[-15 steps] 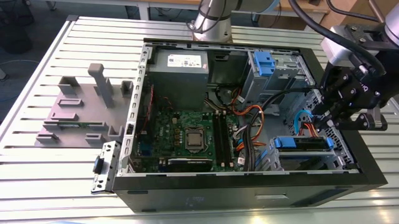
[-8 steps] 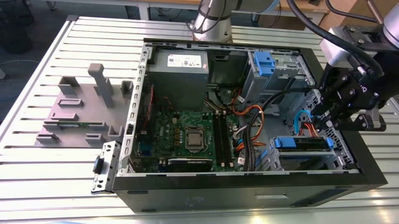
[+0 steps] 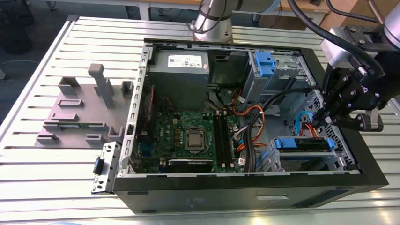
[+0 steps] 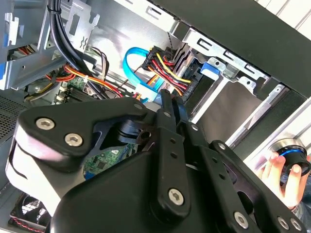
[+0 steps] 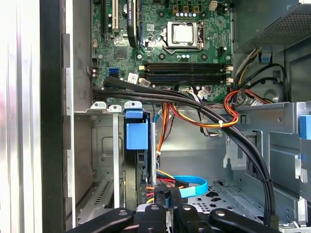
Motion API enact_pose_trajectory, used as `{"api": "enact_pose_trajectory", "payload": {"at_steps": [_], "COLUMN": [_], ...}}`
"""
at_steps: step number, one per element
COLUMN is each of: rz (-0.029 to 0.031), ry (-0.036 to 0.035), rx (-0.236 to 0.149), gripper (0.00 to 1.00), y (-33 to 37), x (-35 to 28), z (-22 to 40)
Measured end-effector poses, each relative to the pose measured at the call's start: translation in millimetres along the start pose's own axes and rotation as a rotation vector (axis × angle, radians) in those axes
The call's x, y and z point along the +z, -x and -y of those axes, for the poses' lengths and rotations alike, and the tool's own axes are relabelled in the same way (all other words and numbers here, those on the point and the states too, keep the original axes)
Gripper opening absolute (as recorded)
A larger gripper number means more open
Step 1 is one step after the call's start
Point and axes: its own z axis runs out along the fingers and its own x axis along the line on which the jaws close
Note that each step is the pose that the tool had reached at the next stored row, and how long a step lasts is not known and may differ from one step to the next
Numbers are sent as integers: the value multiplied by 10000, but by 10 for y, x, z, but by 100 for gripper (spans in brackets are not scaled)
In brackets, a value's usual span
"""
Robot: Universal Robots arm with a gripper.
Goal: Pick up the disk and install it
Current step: 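Insert the second disk wire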
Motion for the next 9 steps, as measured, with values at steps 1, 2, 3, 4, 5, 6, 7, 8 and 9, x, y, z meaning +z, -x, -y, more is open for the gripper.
{"api": "enact_pose_trajectory", "payload": {"at_steps": [1,2,3,4,5,6,7,8,9], "rz": [0,0,0,0,0,1,2,-1,0], "ry": [0,0,0,0,0,0,-1,-1,0], "rx": [-1,0,0,0,0,1,2,2,0], "gripper": [16,16,16,16,16,16,16,16,16], "y": [0,0,0,0,-1,-6,-14,-29,-46], "x": [0,0,0,0,0,0,0,-2,-1], "z": [0,0,0,0,0,-1,-5,-14,-28]}}
